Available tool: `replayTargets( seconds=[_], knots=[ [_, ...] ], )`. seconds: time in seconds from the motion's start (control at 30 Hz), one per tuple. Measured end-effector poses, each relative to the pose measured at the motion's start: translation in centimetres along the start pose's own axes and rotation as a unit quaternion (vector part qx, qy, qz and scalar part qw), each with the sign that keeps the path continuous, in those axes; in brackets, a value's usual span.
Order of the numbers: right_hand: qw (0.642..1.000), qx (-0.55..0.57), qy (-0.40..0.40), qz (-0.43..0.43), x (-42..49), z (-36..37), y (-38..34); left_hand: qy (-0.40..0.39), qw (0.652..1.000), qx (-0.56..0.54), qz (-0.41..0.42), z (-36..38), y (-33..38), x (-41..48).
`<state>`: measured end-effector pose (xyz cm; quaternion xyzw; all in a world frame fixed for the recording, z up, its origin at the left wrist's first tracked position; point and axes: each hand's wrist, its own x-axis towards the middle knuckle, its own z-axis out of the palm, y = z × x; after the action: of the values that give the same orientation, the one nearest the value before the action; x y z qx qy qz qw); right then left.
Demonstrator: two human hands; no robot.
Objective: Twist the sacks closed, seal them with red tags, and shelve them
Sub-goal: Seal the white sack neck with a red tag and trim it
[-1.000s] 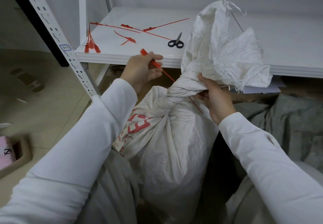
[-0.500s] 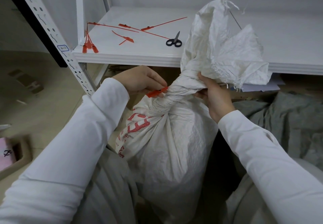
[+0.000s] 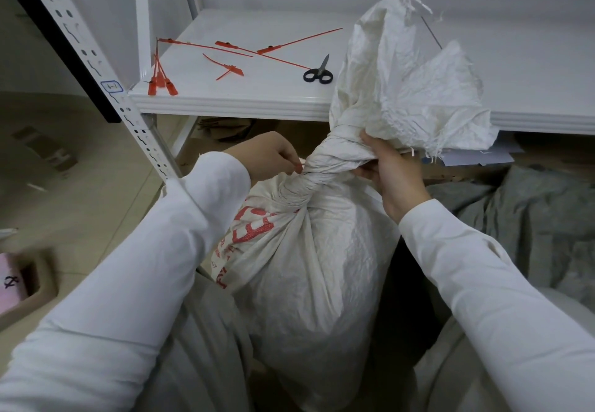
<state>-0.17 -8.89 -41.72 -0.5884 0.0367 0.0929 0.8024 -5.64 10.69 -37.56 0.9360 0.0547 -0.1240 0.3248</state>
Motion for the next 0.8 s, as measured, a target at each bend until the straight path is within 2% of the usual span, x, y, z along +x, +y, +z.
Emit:
replayTargets(
  seconds=[0.13,0.2,0.3,0.37,0.5,0.63,0.73,0.8],
  knots=[
    [1.000,-0.002,0.003,-0.002,-0.4,0.1,-0.3,-0.073,0.997,0.026,0.029,0.6,0.4,-0.2],
    [1.000,-0.004,0.006,-0.003,-0.8,0.2,-0.6,-0.083,0.996,0.028,0.037,0.9,0.6,-0.2],
    [1.000,-0.018,0.005,-0.016,-1.0,0.2,-0.7,-0.046,0.997,0.049,0.036,1.6,0.8,-0.2],
    [0.999,-0.019,0.000,-0.025,-1.1,0.2,-0.8,-0.002,0.994,0.100,0.038,2.3,0.9,-0.1],
    [0.999,-0.029,-0.008,-0.041,-1.3,0.3,-0.8,0.069,0.959,0.269,0.045,3.1,1.5,0.1],
    [0.995,-0.066,0.007,-0.075,-1.4,0.7,-0.7,0.092,0.926,0.364,0.026,3.0,1.9,0.0],
    [0.988,-0.136,0.008,-0.077,-1.3,0.7,-0.6,0.097,0.917,0.388,0.010,3.0,1.9,0.0],
    [0.986,-0.166,0.006,-0.029,-1.4,0.8,-0.7,0.094,0.924,0.370,0.004,2.9,1.8,0.0]
  ],
)
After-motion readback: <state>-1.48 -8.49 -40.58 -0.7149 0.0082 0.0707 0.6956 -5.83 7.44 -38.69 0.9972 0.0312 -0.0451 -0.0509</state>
